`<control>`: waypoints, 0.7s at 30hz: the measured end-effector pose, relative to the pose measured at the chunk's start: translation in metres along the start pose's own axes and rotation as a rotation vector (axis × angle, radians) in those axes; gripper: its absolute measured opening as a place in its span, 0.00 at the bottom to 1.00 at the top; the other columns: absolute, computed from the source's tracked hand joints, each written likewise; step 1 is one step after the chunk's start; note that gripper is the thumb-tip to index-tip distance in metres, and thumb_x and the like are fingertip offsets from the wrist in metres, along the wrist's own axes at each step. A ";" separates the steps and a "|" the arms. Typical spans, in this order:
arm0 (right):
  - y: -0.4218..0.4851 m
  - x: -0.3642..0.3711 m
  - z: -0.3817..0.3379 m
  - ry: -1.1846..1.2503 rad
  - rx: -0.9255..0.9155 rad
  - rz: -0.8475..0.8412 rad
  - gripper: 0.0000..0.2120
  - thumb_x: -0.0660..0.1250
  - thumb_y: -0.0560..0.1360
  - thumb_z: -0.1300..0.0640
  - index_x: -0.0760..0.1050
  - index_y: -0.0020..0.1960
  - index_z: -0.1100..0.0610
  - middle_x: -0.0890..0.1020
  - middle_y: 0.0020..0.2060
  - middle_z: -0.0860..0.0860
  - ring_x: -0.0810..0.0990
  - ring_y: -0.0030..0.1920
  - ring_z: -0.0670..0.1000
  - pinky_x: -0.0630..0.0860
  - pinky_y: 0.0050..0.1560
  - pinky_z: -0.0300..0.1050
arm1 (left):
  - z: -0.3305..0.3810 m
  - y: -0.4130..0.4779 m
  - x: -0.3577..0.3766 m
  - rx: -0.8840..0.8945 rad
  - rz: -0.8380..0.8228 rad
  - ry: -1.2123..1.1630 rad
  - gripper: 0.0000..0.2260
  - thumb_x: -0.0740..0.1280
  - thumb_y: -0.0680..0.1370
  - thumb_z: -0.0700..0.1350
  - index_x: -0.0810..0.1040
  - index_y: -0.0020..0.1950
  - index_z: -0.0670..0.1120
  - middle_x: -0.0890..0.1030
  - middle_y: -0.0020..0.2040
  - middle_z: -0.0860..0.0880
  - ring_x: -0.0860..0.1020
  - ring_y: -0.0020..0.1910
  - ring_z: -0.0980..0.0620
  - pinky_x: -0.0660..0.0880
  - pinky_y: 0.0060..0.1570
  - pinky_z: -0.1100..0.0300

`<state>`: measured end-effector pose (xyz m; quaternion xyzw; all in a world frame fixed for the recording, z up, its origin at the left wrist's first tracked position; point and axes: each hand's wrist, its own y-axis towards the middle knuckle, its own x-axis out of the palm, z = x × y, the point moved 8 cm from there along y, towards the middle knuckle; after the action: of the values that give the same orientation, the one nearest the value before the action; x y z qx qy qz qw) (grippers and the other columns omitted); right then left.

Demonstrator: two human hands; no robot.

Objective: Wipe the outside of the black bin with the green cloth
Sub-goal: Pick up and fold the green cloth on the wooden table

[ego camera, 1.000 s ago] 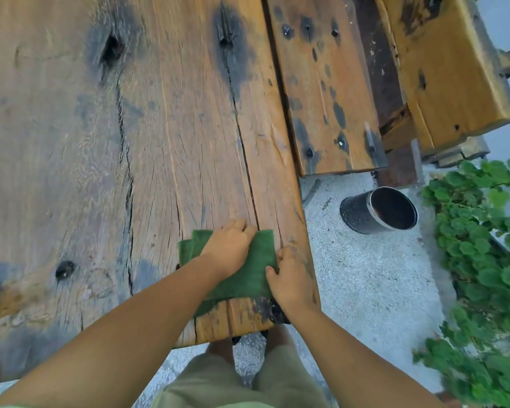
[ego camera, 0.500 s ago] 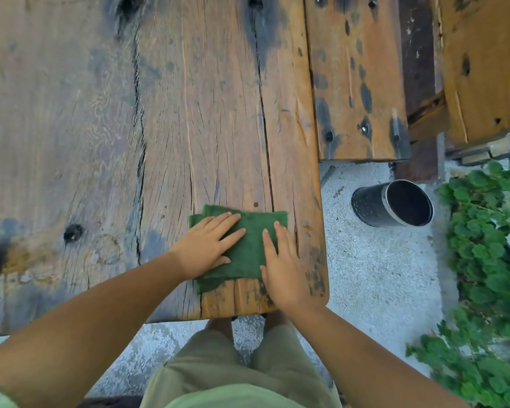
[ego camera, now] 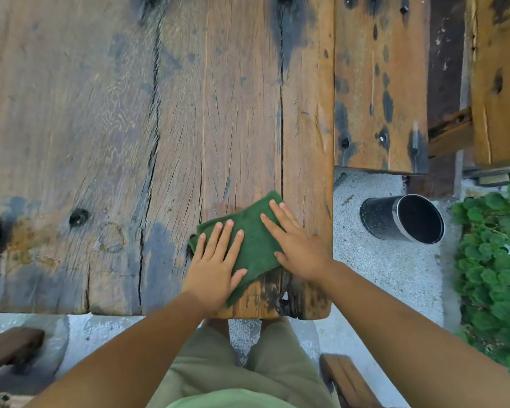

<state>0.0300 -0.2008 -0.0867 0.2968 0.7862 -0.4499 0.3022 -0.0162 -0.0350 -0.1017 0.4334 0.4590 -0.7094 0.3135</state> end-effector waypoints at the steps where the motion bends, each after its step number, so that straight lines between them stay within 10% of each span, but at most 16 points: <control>1: 0.006 -0.004 0.000 -0.024 -0.046 -0.025 0.44 0.68 0.78 0.61 0.45 0.85 0.50 0.33 0.82 0.47 0.30 0.80 0.46 0.55 0.79 0.48 | 0.004 -0.003 0.003 -0.059 0.005 -0.025 0.34 0.54 0.80 0.62 0.52 0.81 0.45 0.50 0.81 0.41 0.49 0.80 0.40 0.54 0.75 0.38; 16: 0.063 -0.039 -0.033 -0.290 -0.432 -0.236 0.40 0.66 0.76 0.69 0.55 0.84 0.53 0.47 0.84 0.52 0.44 0.83 0.54 0.48 0.82 0.52 | 0.069 -0.010 0.013 -0.590 -0.103 -0.346 0.38 0.55 0.82 0.58 0.37 0.80 0.43 0.35 0.80 0.38 0.37 0.79 0.38 0.46 0.76 0.40; 21: 0.055 -0.052 -0.033 0.059 -0.201 0.019 0.31 0.68 0.78 0.64 0.66 0.79 0.56 0.63 0.80 0.53 0.60 0.80 0.55 0.57 0.80 0.50 | 0.036 -0.007 -0.024 -0.476 -0.078 -0.353 0.27 0.62 0.79 0.52 0.62 0.76 0.46 0.59 0.76 0.39 0.61 0.72 0.40 0.70 0.65 0.45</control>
<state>0.0972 -0.1585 -0.0632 0.2857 0.8330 -0.3570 0.3116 -0.0235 -0.0641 -0.0700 0.1997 0.5672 -0.6576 0.4538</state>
